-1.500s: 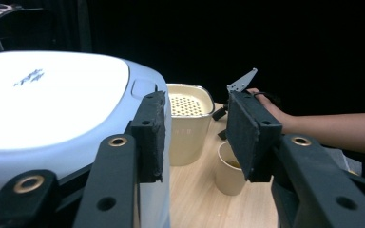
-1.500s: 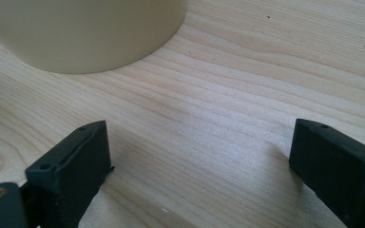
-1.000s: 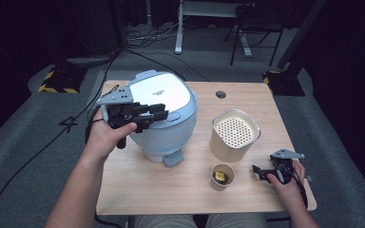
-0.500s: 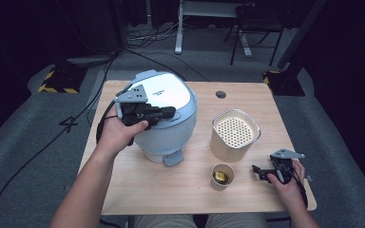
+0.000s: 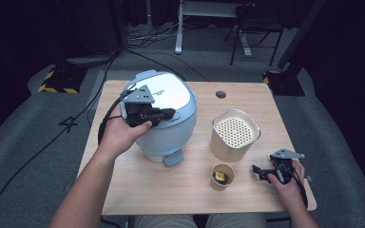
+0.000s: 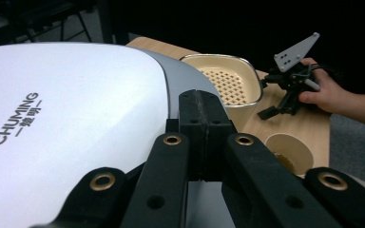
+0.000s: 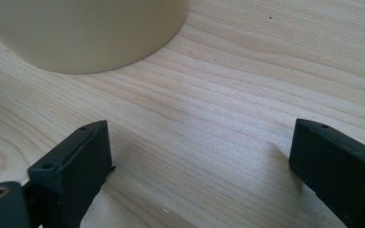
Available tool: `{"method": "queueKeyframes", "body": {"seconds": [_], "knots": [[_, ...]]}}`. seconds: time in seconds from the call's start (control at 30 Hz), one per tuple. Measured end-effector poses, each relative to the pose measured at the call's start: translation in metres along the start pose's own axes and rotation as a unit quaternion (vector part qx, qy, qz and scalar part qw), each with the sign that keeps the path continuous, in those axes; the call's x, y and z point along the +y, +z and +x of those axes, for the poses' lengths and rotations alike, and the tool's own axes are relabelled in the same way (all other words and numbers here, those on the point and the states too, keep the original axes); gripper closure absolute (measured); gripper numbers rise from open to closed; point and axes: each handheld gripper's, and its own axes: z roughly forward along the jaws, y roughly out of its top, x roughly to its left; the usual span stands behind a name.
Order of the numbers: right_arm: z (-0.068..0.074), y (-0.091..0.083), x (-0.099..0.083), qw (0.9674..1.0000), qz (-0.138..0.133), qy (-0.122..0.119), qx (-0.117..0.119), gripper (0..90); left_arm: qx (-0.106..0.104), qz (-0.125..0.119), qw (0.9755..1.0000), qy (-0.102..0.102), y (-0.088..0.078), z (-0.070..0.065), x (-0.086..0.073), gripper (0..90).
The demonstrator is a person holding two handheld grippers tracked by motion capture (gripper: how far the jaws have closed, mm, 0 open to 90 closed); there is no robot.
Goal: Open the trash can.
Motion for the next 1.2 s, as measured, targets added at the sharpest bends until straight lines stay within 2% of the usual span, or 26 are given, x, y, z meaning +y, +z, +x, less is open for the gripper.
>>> {"method": "queueKeyframes", "body": {"seconds": [0.17, 0.37, 0.4, 0.47, 0.53, 0.67, 0.73, 0.8, 0.83, 1.03, 1.2], "knots": [[0.0, 0.0, 0.0, 1.0, 0.0, -0.001, 0.0, 6.8, 0.004, 0.003, 1.0, 0.004, 0.0, -0.001, 0.0, 89.8], [0.0, 0.0, 0.0, 1.0, 0.0, -0.001, 0.0, 6.9, 0.025, 0.024, 0.9991, 0.024, 0.001, -0.008, 0.005, 89.8], [0.0, 0.0, 0.0, 1.0, 0.0, 0.0, 0.0, 6.8, 0.027, 0.024, 0.9991, 0.022, 0.001, -0.007, 0.005, 89.8], [0.0, 0.0, 0.0, 1.0, 0.0, -0.001, 0.0, 6.9, 0.011, 0.018, 0.9997, 0.011, 0.002, -0.006, 0.005, 88.3], [0.0, 0.0, 0.0, 1.0, 0.0, -0.001, 0.0, 6.8, -0.001, 0.017, 0.9999, 0.004, 0.002, -0.005, 0.005, 82.4], [0.0, 0.0, 0.0, 1.0, 0.0, 0.0, 0.0, 6.8, -0.027, 0.004, 0.9996, 0.003, 0.001, -0.008, 0.003, 63.9], [0.0, 0.0, 0.0, 1.0, 0.0, 0.0, 0.0, 6.8, -0.048, -0.012, 0.9987, 0.009, 0.0, -0.009, 0.001, 56.9], [0.0, 0.0, 0.0, 1.0, 0.0, 0.0, 0.0, 6.8, -0.081, -0.034, 0.9961, 0.015, -0.004, -0.011, -0.003, 53.2], [0.0, 0.0, 0.0, 1.0, 0.0, 0.0, 0.0, 6.8, -0.085, -0.039, 0.9955, 0.014, -0.005, -0.013, -0.005, 51.6], [0.0, 0.0, 0.0, 1.0, 0.0, -0.001, 0.0, 6.8, -0.08, -0.053, 0.9953, 0.014, -0.017, -0.022, -0.026, 46.4], [0.0, 0.0, 0.0, 1.0, 0.0, -0.001, 0.0, 6.8, -0.077, -0.074, 0.9942, 0.017, -0.029, -0.031, -0.051, 47.5]]}}
